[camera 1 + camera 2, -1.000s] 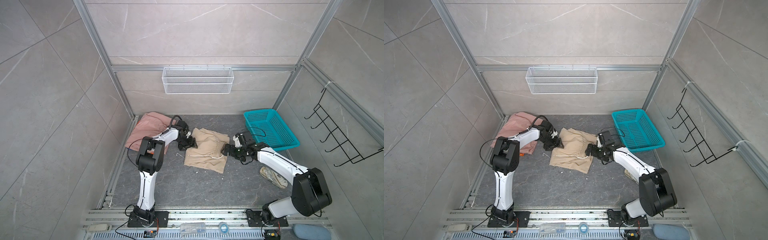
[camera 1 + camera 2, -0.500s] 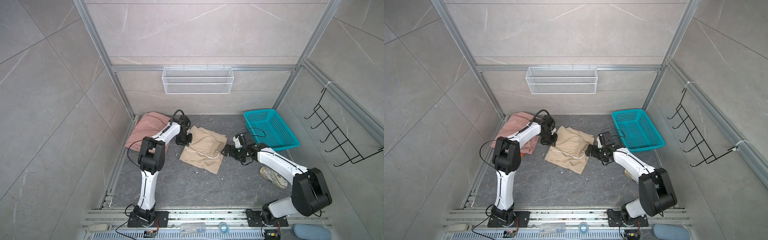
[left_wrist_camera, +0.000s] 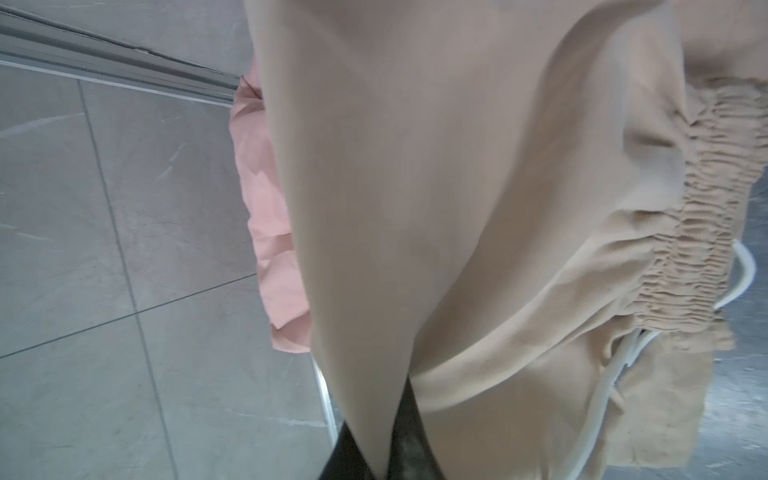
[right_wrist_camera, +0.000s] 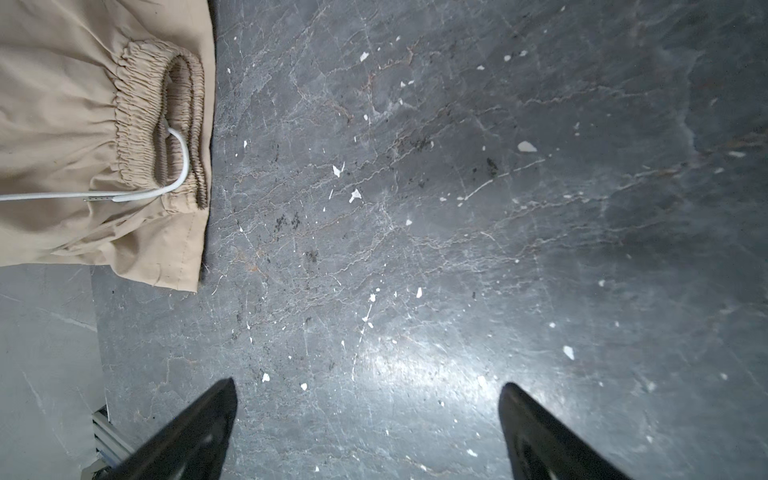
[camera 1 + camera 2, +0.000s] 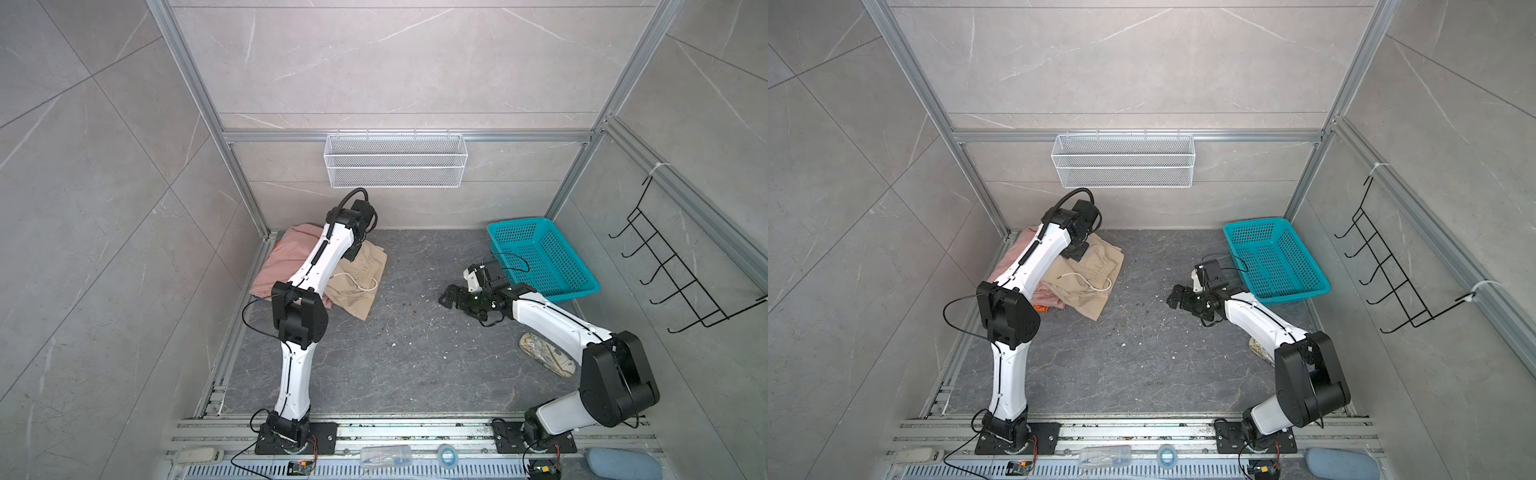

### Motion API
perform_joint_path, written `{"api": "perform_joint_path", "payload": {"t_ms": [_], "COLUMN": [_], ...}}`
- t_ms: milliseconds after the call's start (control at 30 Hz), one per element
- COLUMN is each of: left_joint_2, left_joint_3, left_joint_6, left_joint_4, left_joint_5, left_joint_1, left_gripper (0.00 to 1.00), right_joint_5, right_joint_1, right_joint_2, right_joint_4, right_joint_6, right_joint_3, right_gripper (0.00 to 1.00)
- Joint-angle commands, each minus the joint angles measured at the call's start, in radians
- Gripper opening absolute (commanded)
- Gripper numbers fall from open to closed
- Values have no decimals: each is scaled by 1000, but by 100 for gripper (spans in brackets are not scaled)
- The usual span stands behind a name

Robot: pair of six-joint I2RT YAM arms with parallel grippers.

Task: Fold and stack the shorts
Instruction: 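Carry the folded beige shorts with the left gripper onto the pink stack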

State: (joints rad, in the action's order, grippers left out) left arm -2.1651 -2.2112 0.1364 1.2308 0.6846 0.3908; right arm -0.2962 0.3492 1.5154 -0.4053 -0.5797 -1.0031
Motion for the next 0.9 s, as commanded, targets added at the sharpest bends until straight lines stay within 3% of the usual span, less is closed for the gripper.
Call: {"api": "perform_joint_path", "payload": {"t_ms": [0, 167, 367, 567, 867], "left_joint_2": [113, 207, 257, 272, 233], "left_joint_3": [53, 134, 113, 136, 248], "left_joint_6": [169, 278, 228, 127, 84], "left_joint_4": [-109, -267, -257, -242, -370], "left_joint_5": [152, 143, 8, -190, -390], "left_joint_1": [-2, -20, -115, -271, -482], "left_gripper": [0, 0, 0, 0, 0], "right_joint_5": [-21, -34, -52, -58, -83], "right_joint_1": [5, 8, 9, 9, 11], "right_joint_2": [23, 46, 73, 86, 108], "right_joint_4": [23, 40, 54, 57, 48], "right_joint_6": [-15, -17, -19, -20, -16], "right_joint_3": [-32, -45, -68, -77, -89], "right_gripper": [99, 99, 99, 99, 99]}}
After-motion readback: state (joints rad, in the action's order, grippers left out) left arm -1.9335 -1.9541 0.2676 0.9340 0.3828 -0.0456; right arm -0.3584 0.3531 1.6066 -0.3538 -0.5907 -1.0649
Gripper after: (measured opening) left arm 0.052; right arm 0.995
